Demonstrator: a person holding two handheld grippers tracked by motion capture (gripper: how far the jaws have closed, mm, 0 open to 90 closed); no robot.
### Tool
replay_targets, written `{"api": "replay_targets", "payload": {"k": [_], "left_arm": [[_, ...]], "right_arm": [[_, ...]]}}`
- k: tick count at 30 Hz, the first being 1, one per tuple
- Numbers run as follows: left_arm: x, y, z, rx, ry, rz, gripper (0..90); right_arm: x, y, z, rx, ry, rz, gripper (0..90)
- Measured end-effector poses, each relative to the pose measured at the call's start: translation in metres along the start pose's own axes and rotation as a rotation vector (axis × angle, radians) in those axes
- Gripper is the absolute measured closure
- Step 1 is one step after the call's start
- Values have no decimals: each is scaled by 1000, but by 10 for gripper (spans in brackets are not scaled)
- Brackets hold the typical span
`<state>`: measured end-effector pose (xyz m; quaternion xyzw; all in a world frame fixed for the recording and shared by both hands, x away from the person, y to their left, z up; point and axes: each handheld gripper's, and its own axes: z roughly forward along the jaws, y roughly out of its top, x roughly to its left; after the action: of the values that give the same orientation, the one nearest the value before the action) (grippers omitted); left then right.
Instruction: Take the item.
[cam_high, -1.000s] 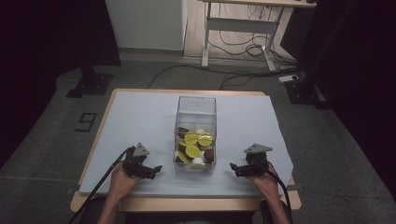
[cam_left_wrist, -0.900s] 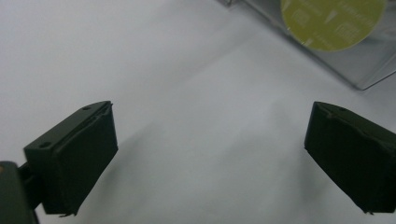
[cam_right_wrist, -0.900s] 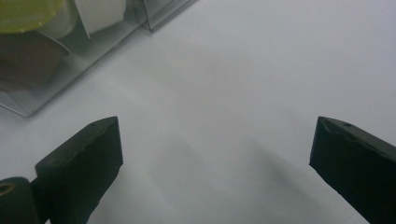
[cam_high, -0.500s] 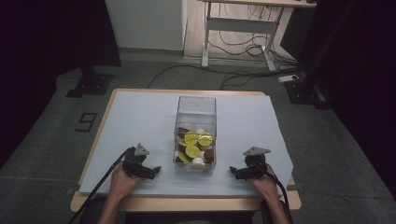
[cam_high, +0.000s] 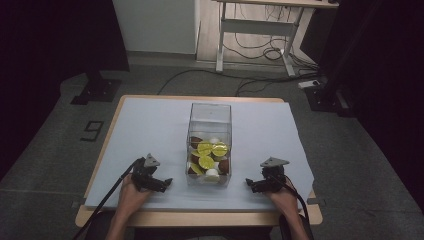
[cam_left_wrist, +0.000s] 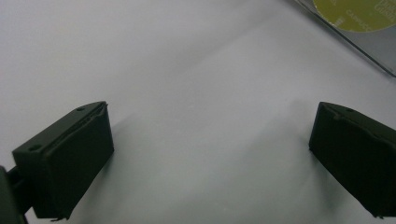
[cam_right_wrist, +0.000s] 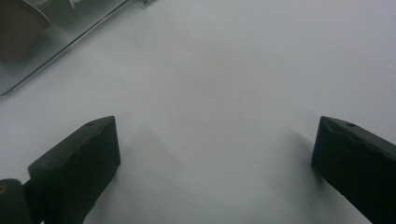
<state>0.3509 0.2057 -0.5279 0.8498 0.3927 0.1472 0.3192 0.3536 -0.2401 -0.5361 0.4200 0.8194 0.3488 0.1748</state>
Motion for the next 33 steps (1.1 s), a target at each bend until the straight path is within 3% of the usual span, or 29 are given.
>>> {"api": "replay_targets", "payload": {"k": [12, 26, 33], "left_arm": [[0, 0, 0, 0, -1, -1, 0], [0, 0, 0, 0, 0, 0, 0], [0, 0, 0, 0, 0, 0, 0]], "right_arm": [[1, 4, -2, 21, -2, 7, 53], [7, 16, -15, -18, 71, -10, 50], [13, 25, -23, -27, 87, -39, 39]]}}
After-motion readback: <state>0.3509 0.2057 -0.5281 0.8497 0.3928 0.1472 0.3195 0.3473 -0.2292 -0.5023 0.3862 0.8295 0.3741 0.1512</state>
